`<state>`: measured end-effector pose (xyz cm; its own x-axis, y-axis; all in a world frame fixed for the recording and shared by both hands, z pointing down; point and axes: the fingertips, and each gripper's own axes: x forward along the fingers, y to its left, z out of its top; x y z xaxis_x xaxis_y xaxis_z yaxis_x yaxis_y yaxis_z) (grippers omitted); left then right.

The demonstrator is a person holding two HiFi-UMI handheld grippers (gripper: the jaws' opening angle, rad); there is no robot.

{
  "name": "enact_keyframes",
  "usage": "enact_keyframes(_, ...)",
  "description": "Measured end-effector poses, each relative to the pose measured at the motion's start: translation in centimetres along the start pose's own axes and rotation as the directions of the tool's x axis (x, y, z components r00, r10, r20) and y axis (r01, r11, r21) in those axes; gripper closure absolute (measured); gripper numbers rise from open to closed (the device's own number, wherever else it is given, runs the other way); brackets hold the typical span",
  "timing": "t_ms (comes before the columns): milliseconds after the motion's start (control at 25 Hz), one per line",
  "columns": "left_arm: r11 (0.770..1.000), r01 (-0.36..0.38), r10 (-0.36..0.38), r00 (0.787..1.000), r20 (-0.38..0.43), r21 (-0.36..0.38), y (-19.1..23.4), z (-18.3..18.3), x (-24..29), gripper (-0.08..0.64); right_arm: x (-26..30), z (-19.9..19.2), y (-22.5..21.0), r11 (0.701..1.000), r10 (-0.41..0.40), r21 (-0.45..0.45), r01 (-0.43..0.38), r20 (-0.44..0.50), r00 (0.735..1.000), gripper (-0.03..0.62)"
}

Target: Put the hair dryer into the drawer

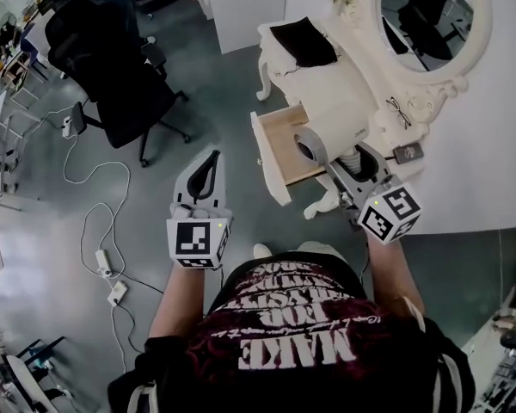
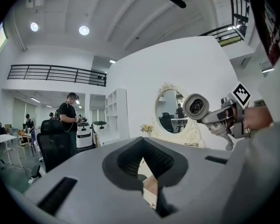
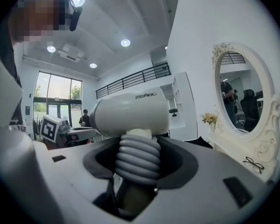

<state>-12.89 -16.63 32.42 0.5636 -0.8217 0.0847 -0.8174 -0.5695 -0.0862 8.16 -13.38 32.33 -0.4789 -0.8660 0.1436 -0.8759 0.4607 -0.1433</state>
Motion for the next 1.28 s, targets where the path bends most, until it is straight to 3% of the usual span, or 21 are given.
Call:
enact_keyframes(160,1.000,0.028,-0.028,1.000,0.000,0.006,-0.6,-0.1,0.5,0.555,-0.5,0.1,-0.7,1.000,-0.026,0.016,0.026,0.006,1.000,0.362)
enact_keyframes(760,0.997,-0.081,0.081,0.996,-0.049,0.002,3.0,-0.5,3.6,0.555,5.8,0.8,-3.8,0.991,0.094,0.090,-0.094,0.006,0.996,0.362)
enact_keyframes(1280,0.994,-0.104,0.102,0.993,-0.058,-0.039,3.5,-1.8,7.4,0.555,9.0,0.3,-7.6,0.986,0.113,0.131,-0.107,-0.034,0.993,0.362)
